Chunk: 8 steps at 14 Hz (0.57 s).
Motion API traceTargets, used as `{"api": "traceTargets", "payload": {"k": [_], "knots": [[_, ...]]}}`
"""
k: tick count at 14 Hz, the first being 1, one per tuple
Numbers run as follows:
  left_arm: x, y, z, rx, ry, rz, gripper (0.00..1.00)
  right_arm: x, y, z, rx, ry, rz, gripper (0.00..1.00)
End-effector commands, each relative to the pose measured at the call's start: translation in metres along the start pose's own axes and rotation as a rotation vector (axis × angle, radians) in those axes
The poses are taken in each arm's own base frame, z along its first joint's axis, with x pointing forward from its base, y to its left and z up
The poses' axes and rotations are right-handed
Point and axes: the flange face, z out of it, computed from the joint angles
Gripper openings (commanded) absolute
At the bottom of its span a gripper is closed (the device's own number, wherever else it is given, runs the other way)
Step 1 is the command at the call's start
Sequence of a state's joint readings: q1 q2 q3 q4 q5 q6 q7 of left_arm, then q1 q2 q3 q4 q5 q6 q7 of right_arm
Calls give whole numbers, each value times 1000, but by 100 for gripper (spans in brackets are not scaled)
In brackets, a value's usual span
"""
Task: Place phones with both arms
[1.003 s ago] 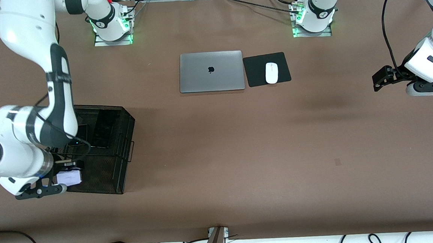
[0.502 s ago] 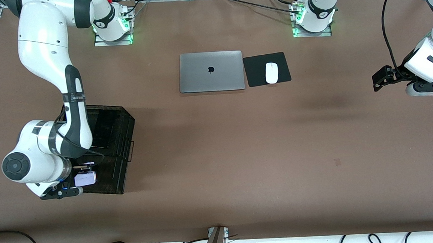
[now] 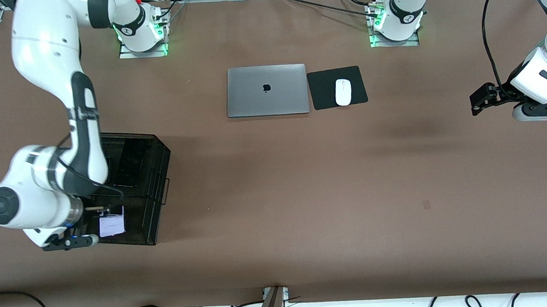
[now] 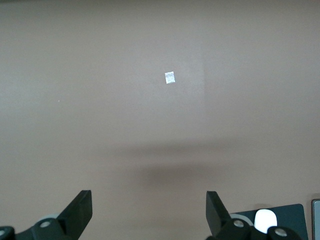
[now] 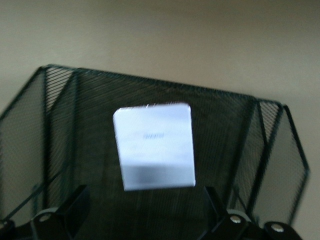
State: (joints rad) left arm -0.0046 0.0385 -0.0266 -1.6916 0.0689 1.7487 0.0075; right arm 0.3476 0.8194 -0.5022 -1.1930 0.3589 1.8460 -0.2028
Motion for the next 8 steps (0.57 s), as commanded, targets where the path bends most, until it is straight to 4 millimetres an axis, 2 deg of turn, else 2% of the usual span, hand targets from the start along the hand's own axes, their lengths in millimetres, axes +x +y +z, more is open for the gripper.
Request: {"api": "traceTargets", "payload": {"k": [1, 2, 5, 8], "knots": [[1, 1, -6, -12, 4, 9, 100, -24, -11, -53, -33, -36, -30, 100], [1, 1, -6, -12, 4, 9, 100, -33, -18, -62, -45, -50, -43, 100], [1, 2, -7, -12, 6, 7, 100, -70, -21, -92, -59, -55, -62, 100], [1, 2, -7, -12, 6, 7, 100, -114, -10, -128, -60, -45, -42, 100]]}}
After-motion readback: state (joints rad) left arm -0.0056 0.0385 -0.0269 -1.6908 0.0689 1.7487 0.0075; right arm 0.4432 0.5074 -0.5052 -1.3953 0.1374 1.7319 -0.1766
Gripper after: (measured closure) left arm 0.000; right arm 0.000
